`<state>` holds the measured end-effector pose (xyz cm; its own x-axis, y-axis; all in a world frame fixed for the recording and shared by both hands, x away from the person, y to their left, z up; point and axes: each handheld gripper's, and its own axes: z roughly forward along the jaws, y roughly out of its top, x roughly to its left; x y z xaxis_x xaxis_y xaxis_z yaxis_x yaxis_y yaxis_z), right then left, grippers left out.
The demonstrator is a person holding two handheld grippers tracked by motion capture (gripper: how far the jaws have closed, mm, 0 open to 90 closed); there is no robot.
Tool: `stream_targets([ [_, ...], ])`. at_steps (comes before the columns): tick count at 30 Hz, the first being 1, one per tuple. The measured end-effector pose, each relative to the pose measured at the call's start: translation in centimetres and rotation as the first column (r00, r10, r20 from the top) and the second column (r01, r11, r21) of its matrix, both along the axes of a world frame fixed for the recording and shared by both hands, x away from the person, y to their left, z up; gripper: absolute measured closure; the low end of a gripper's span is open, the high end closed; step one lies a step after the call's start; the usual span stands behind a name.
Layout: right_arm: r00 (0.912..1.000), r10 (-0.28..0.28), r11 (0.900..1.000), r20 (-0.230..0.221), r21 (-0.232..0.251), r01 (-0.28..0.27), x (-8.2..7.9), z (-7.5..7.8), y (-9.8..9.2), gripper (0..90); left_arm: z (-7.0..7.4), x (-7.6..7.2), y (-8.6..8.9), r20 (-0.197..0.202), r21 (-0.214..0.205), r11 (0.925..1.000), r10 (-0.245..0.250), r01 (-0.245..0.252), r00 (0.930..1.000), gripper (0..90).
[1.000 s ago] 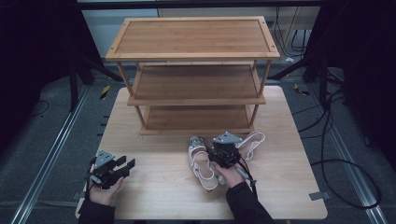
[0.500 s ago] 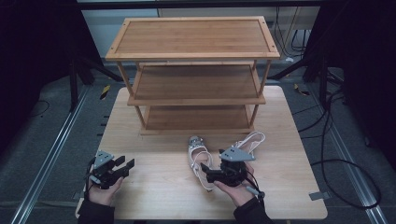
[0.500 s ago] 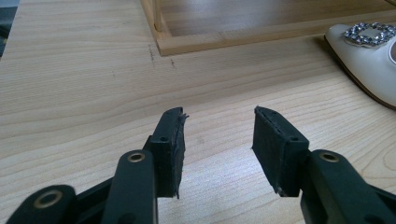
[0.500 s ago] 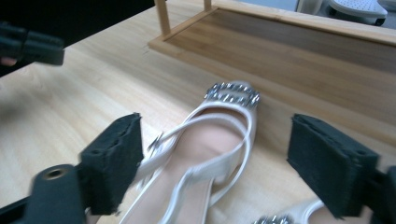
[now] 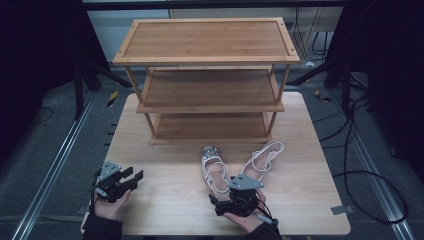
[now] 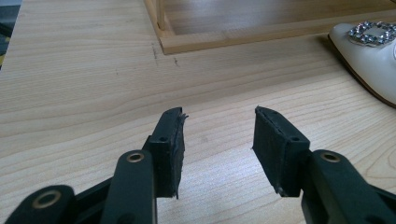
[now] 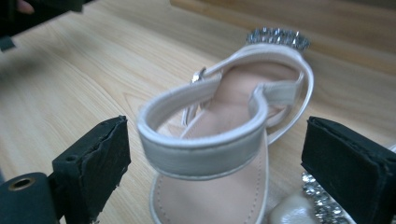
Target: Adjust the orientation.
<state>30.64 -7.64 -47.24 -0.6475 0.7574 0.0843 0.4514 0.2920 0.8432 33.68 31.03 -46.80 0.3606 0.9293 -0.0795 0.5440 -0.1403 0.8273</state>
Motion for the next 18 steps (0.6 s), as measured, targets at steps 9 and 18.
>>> stream_targets([
  [9, 0.9986, -0.036, 0.9987, -0.037, -0.037, 0.035, 0.9, -1.5, 1.3, 12.5, -0.1, 0.1, 0.0, -0.003, 0.001, 1.0, -0.001, 0.001, 1.0, 52.1],
  [18, 0.9925, -0.1, 0.9943, -0.07, -0.045, 0.097, 1.9, -1.9, 1.8, 16.7, -0.1, 0.2, 0.1, -0.003, 0.002, 1.0, -0.002, 0.002, 1.0, 52.2],
])
